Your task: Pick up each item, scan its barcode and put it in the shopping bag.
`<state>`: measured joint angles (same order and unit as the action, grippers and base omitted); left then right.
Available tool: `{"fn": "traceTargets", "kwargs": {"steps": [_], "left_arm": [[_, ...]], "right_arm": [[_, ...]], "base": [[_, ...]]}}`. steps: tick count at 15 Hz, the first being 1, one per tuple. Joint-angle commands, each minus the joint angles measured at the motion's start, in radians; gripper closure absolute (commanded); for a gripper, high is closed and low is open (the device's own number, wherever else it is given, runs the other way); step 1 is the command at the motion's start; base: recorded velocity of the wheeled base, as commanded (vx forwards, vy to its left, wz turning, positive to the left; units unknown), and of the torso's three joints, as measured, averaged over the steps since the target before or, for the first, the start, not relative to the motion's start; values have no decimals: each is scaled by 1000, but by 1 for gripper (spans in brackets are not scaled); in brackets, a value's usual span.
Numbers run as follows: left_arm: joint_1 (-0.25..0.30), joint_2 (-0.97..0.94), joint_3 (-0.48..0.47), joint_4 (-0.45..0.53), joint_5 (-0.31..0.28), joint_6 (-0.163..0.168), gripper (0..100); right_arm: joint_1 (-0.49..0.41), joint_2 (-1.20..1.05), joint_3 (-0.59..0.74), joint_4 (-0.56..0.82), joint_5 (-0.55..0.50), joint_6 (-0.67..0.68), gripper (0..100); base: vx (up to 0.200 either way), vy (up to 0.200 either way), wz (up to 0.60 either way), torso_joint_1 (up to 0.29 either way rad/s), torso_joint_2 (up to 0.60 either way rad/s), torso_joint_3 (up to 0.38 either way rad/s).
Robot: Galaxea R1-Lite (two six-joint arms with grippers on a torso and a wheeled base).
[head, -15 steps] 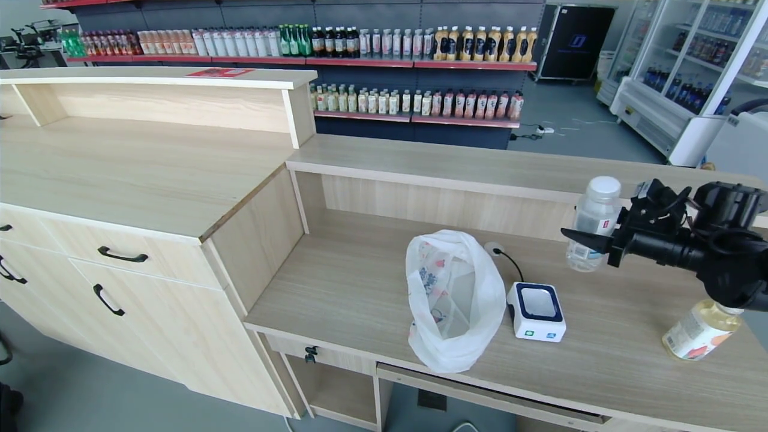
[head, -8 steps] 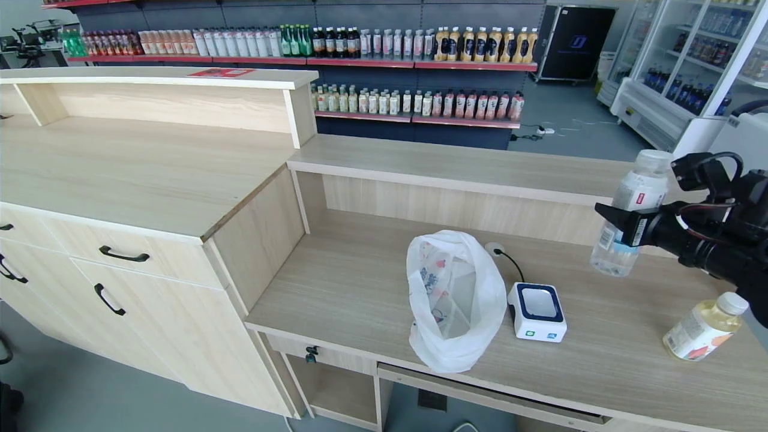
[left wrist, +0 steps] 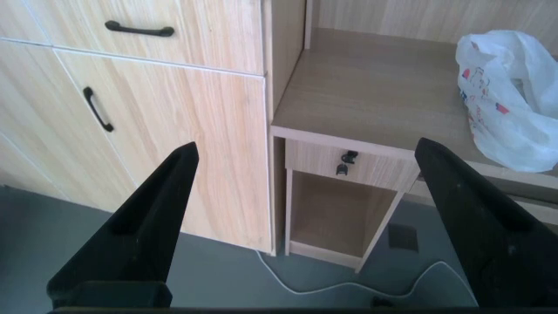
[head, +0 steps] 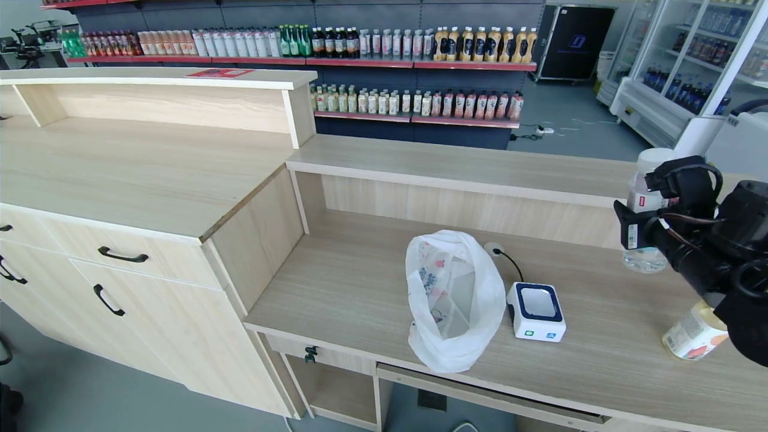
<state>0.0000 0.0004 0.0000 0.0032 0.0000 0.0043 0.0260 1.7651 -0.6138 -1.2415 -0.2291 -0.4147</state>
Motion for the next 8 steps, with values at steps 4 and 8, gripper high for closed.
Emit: {"fn": "traceTargets", "kwargs": {"steps": [4, 8], "left_arm": [[0, 0, 0, 0, 0, 0, 0], [0, 0, 0, 0, 0, 0, 0]], "right_arm": [[-9, 117, 5, -121, 139, -52, 100], [-18, 247, -6, -142, 346, -12, 100]], "base": [[0, 0, 450, -2, 1, 3], [0, 0, 300, -1, -1, 4]]}}
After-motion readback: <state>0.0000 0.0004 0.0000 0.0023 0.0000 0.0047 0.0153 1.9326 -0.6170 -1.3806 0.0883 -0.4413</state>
